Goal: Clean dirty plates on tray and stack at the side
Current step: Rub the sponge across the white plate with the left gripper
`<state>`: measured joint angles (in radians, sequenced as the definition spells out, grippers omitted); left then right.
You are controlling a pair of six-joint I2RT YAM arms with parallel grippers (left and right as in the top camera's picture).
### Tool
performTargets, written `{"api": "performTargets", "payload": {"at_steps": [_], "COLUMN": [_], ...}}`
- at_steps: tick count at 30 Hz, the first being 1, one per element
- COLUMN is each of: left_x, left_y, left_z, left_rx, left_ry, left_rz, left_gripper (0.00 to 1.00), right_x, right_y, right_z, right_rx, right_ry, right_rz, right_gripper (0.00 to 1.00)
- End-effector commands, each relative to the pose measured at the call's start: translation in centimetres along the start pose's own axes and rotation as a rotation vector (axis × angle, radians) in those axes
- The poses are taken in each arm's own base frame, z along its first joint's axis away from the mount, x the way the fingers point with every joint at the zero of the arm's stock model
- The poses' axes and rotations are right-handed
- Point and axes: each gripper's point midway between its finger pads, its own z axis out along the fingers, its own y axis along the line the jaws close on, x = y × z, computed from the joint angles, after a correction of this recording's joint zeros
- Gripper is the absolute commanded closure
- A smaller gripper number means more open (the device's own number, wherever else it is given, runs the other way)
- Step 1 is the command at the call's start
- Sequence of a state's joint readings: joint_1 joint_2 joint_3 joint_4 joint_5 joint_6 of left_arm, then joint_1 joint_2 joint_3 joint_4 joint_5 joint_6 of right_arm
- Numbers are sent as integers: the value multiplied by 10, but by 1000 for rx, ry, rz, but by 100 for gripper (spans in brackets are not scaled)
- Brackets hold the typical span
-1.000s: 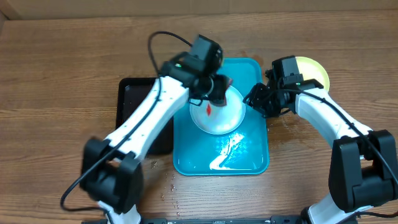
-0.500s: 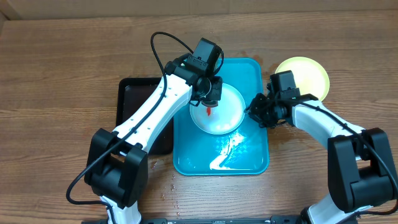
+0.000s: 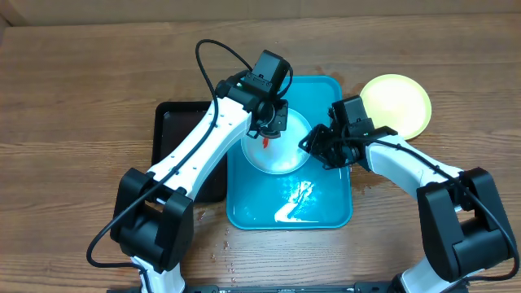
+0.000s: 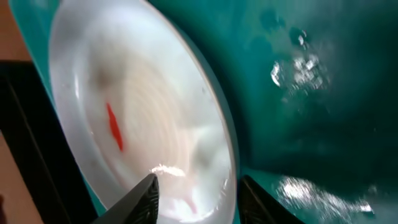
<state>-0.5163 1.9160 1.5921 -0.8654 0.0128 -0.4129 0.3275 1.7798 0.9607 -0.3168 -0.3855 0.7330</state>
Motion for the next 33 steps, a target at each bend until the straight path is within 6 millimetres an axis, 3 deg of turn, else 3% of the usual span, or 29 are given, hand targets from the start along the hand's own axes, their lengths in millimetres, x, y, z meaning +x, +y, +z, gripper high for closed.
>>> {"api": "performTargets", "payload": {"at_steps": [1, 11, 16, 23, 28, 33], "left_x": [-8, 5, 7, 9, 4, 2], "left_y": [5, 16, 19, 20, 21, 22], "left_z": [-6, 7, 9, 13, 14, 20], "left_rx": [-21, -64, -74, -77, -83, -88], "left_ry": [-28, -5, -2, -3, -24, -33], "left_rz": [-9, -21, -21, -35, -36, -36], "left_gripper": [96, 96, 96, 96, 96, 96], "right_x": [-13, -19, -16, -15, -15, -4], "right_y": [-7, -15, -15, -14, -14, -7], "right_z": [0, 1, 4, 5, 6, 10], "right_rx": [29, 81, 107, 111, 117, 113], "right_ry": [-59, -107, -116, -119, -123, -105], "right_rz": [-3, -7, -26, -31, -35, -59], "right_gripper": [56, 58, 69, 73, 85, 88]}}
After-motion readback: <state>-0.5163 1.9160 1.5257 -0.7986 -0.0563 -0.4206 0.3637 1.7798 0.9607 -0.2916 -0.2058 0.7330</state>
